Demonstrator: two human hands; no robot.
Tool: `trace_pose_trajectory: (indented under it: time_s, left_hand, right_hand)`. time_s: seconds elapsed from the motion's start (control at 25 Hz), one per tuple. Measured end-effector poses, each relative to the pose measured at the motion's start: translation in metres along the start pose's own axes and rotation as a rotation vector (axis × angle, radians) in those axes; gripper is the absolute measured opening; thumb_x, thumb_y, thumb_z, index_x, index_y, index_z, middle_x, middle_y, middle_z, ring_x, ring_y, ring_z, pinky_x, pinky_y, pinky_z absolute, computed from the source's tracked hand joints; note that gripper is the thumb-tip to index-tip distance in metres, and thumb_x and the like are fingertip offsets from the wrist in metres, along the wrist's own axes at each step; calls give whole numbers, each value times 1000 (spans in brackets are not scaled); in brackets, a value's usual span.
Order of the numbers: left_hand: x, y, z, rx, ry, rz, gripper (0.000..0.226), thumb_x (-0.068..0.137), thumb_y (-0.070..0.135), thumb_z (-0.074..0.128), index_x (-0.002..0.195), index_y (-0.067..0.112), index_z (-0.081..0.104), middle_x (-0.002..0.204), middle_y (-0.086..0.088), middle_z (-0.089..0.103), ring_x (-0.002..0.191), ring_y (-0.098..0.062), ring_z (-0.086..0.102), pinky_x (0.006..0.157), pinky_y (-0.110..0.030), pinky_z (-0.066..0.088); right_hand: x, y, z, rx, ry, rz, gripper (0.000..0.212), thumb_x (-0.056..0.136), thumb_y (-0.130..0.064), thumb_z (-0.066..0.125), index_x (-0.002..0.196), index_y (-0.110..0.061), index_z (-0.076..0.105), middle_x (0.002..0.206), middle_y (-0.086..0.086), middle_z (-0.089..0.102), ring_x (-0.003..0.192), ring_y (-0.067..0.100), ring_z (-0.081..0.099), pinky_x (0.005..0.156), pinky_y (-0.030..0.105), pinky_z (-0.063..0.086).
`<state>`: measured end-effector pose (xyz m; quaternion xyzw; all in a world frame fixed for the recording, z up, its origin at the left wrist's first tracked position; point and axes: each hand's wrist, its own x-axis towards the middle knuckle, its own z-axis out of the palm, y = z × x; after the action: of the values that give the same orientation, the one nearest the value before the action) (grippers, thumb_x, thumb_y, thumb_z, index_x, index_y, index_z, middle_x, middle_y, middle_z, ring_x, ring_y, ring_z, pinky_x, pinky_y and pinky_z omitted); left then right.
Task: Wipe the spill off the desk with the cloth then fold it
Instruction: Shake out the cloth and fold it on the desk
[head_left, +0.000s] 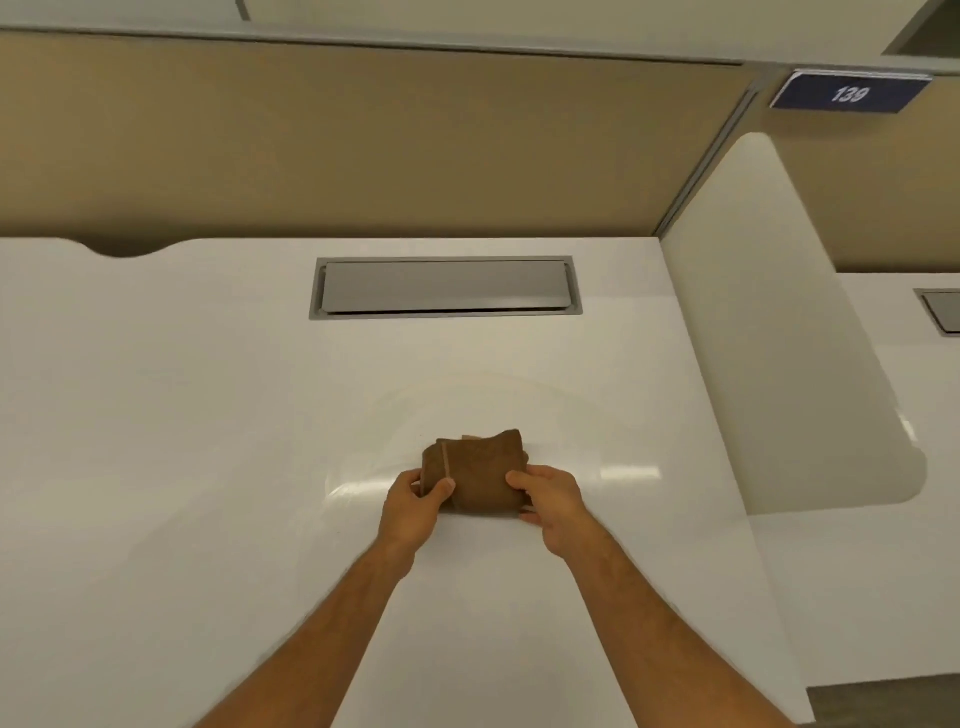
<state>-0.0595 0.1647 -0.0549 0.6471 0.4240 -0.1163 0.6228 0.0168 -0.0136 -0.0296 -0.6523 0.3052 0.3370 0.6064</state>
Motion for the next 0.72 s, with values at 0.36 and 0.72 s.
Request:
trace_pose_trajectory:
  time_s: [0.36, 0.72]
  left_hand:
    - [-1, 96, 117, -55, -183, 92, 38, 96, 1, 68, 134, 8, 63, 126, -12, 69, 115, -30, 68, 96, -42, 60]
    - [60, 179, 271, 317, -284, 396, 33, 98, -1, 63, 125, 17, 69, 120, -1, 69, 113, -23, 65, 96, -31, 54]
  right_hand:
    - [-14, -55, -119, 282, 27, -166, 30, 87, 6, 66, 111, -11, 66, 109, 7, 74, 103, 24, 69, 79, 32, 59]
    - [60, -85, -205, 237, 230, -146, 26, 85, -2, 76, 104, -15, 63, 107, 7, 71, 91, 27, 70, 74, 30, 59]
